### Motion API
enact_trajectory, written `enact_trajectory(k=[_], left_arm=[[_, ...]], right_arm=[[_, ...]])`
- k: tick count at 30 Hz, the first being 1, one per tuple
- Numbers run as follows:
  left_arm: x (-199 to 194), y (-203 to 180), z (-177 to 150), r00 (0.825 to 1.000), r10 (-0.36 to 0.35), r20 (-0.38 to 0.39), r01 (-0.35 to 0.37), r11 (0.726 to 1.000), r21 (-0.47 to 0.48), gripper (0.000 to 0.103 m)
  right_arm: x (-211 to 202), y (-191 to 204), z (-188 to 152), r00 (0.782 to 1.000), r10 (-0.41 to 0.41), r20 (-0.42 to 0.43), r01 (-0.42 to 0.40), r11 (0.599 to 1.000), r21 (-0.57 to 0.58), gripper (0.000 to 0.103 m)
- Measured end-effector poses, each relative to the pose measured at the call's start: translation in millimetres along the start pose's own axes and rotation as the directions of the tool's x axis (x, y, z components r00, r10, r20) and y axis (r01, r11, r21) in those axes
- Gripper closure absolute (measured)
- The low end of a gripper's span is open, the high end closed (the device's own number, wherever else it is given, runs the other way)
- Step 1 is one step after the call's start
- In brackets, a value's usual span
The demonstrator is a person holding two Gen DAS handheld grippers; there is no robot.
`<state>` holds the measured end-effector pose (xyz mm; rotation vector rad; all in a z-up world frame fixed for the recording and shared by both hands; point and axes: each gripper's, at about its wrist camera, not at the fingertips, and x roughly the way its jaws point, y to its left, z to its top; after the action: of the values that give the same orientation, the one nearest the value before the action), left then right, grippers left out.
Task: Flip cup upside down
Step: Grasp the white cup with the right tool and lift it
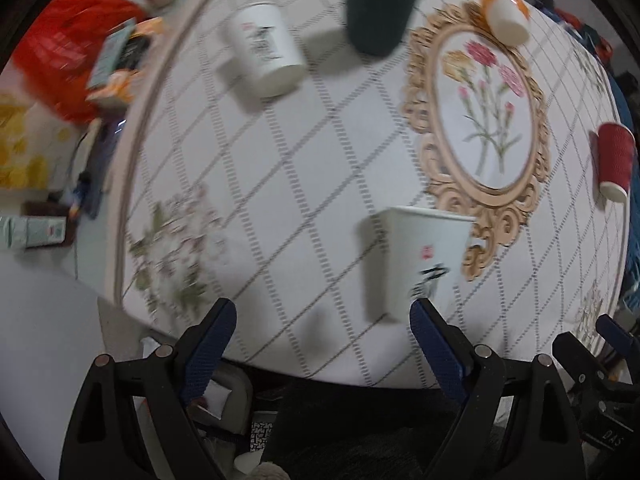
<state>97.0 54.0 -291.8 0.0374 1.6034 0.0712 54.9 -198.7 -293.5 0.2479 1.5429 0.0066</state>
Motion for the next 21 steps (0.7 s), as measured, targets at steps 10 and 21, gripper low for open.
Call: enact_trajectory(k=[10, 21], left_arm=[[2.6, 61.0, -12.2, 0.999, -0.035, 0.025, 0.037, 0.996, -0.087, 0.014], [31.6, 107.2, -14.3, 0.998, -0.045, 0.034, 0.05, 0.987, -0.151, 0.009]], right_arm=[[-6.6, 79.1, -8.3, 0.999, -0.036, 0.015, 0.038, 0.992, -0.123, 0.0], [-11.5, 158.2, -8.1, 0.964, -0.247, 0.102, 0.26, 0.775, -0.576, 0.0]])
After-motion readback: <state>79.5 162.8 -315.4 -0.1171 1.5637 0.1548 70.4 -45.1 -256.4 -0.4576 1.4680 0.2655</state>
